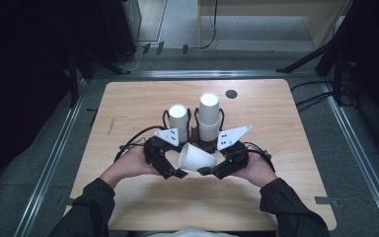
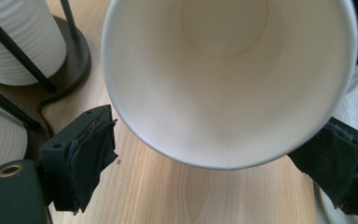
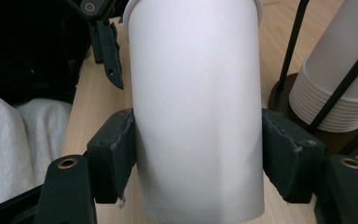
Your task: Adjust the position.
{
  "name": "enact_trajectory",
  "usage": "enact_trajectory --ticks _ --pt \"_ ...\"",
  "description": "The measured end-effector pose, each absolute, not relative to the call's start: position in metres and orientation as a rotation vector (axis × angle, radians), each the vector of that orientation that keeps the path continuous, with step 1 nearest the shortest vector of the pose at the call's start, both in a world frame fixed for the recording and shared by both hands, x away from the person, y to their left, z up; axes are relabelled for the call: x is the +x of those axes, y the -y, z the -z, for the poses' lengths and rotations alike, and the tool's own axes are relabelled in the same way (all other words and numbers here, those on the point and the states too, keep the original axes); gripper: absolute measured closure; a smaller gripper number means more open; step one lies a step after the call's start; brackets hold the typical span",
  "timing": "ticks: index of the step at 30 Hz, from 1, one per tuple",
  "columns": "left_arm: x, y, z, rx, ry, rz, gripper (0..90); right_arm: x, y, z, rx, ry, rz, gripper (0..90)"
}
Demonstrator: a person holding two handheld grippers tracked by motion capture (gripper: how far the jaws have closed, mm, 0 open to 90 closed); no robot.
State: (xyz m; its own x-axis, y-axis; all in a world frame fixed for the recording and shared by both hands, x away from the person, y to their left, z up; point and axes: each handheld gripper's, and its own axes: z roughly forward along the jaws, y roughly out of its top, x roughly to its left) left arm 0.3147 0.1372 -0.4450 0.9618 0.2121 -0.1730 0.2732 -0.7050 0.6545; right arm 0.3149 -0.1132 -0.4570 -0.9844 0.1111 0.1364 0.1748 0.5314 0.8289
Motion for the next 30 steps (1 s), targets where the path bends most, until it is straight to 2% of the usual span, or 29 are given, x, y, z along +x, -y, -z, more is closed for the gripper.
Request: enact_trajectory --ticks 14,30 --pt "0.312 -0.156 0.438 2.094 -0.417 0.166 13.2 0.321 0.114 0.451 -0.24 2.551 1.591 32.0" --pt "0.311 -0.157 0.438 2.033 -0.44 0.178 19.8 0.322 0.108 0.454 -0.24 2.523 1.581 32.2"
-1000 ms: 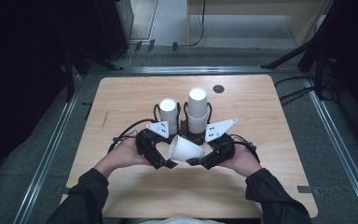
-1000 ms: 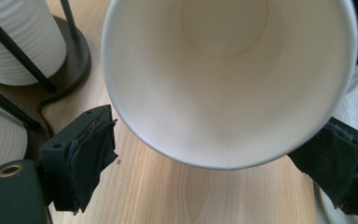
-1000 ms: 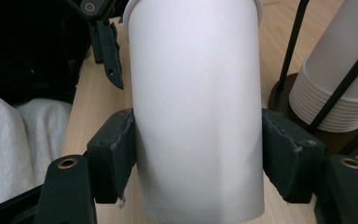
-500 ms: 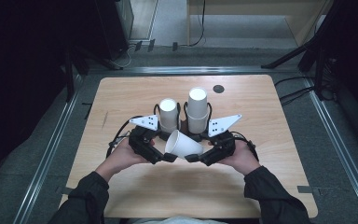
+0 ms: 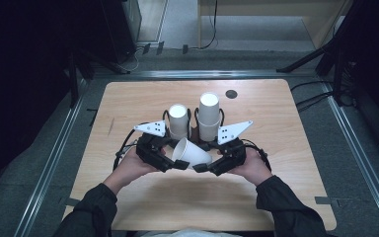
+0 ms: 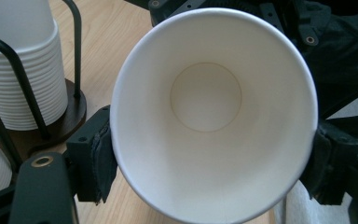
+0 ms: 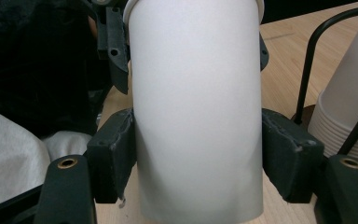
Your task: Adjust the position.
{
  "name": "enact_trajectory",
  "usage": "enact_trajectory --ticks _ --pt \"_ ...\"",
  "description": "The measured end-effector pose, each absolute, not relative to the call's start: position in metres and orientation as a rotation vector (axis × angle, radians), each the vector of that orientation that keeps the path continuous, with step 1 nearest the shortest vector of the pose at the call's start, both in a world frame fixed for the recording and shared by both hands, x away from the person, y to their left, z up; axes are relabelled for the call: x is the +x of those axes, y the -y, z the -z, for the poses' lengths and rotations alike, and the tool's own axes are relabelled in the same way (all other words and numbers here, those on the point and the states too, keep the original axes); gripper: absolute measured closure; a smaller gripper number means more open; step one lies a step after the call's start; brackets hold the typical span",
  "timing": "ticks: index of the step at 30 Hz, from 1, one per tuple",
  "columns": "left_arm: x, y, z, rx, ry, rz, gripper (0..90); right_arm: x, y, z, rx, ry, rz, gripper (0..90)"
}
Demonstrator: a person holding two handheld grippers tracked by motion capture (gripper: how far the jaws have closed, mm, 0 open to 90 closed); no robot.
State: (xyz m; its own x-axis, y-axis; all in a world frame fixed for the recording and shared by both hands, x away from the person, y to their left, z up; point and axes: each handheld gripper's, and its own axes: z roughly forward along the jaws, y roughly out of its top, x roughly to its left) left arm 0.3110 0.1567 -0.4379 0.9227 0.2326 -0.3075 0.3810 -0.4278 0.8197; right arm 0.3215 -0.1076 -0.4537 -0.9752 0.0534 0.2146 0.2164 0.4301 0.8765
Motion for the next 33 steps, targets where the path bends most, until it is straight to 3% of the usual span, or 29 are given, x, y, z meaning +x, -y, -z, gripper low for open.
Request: enact_trajectory --ticks 13,18,33 --pt "0.312 -0.158 0.439 2.051 -0.454 0.171 23.9 0.323 0.104 0.457 -0.276 2.532 1.53 31.9" --pt "0.313 -0.163 0.441 2.076 -0.466 0.164 24.0 0.325 0.098 0.458 -0.318 2.549 1.469 21.8" --pt "0.313 -0.171 0.437 2.125 -0.562 0.064 23.9 0.324 0.101 0.47 -0.398 2.715 1.321 21.1"
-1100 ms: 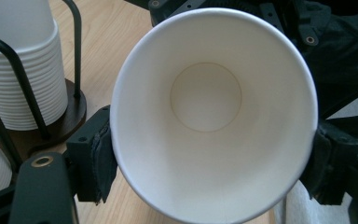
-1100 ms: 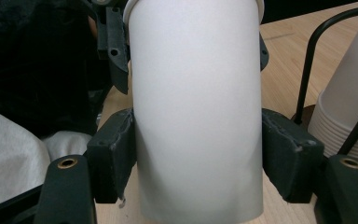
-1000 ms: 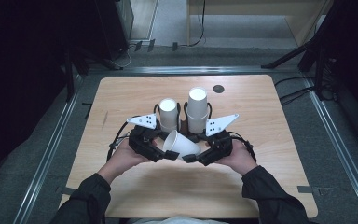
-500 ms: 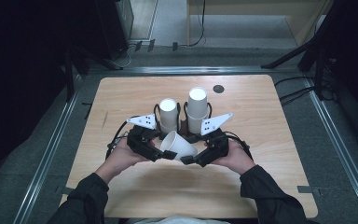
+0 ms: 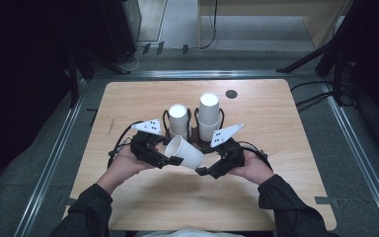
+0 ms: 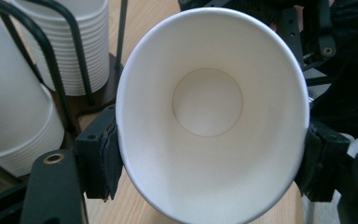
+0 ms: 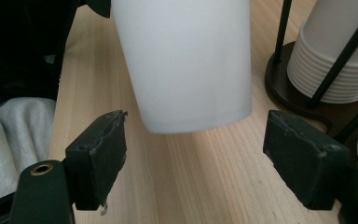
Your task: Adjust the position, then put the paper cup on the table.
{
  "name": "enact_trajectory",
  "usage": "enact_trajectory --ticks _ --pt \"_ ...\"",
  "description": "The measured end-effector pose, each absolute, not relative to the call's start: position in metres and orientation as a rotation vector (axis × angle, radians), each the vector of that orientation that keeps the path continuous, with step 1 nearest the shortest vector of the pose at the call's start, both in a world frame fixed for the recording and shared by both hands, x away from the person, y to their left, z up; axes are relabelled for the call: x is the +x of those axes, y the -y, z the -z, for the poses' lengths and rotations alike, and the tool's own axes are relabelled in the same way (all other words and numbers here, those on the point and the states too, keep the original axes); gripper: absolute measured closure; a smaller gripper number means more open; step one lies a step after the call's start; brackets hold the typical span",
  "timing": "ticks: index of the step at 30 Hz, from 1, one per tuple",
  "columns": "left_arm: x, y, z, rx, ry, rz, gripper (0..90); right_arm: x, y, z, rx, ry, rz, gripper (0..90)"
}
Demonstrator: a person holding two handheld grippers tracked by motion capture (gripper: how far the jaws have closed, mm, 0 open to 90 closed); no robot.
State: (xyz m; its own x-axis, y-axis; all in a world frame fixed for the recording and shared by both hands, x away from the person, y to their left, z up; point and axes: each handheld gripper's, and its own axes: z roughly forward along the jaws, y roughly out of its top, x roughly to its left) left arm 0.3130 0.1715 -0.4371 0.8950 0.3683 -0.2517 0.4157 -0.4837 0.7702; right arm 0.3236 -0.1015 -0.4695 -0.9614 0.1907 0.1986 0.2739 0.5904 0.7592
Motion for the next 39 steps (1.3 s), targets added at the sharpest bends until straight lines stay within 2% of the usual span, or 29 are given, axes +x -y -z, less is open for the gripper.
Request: enact_trajectory --ticks 15,31,39 --pt "0.32 -0.183 0.439 2.199 -0.635 0.005 23.7 0.33 0.121 0.47 -0.517 2.782 1.342 21.2" --pt "0.323 -0.193 0.443 2.3 -0.673 -0.047 23.4 0.332 0.132 0.471 -0.502 2.817 1.389 21.3" --pt "0.329 -0.202 0.44 2.315 -0.701 -0.037 23.4 0.334 0.142 0.472 -0.565 2.844 1.403 21.3"
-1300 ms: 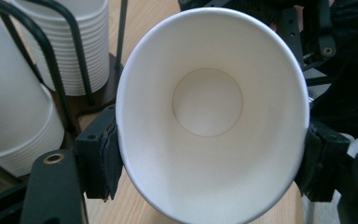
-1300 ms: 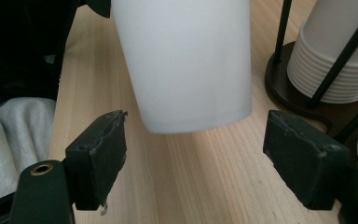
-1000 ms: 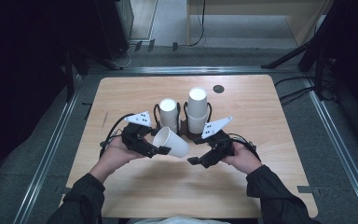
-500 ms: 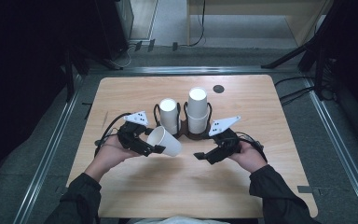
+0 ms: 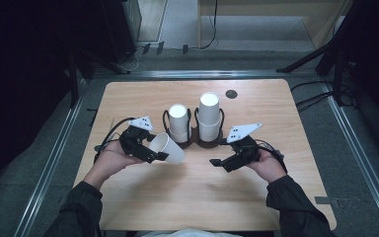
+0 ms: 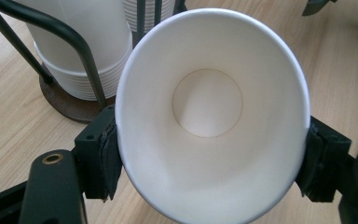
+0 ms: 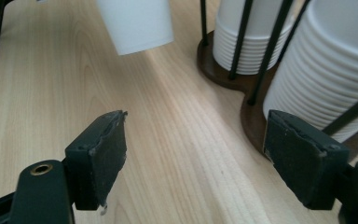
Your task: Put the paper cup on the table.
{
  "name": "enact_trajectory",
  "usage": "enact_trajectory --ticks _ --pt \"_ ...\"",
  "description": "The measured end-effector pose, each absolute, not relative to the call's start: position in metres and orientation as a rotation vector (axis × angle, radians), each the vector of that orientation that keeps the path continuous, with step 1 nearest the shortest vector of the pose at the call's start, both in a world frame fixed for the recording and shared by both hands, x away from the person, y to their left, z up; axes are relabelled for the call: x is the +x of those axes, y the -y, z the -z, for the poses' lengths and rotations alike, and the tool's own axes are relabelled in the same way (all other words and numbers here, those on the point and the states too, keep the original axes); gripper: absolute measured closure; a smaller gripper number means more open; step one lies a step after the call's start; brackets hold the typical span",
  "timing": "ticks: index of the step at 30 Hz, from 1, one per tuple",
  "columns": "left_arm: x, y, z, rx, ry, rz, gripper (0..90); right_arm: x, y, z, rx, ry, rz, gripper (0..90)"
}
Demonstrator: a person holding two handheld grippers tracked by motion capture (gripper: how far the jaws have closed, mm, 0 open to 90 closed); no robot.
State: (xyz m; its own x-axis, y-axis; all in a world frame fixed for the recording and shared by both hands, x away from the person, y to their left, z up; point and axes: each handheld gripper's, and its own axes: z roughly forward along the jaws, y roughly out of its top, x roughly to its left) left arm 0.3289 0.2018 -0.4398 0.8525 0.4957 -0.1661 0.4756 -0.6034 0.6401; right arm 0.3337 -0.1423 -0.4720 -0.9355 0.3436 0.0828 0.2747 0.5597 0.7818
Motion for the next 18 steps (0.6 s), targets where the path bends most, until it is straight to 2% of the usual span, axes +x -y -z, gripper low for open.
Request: enact_trajectory --ticks 18 --pt "0.345 -0.231 0.44 2.358 -0.809 -0.07 23.2 0.337 0.166 0.475 0.657 -2.613 -1.295 21.3"
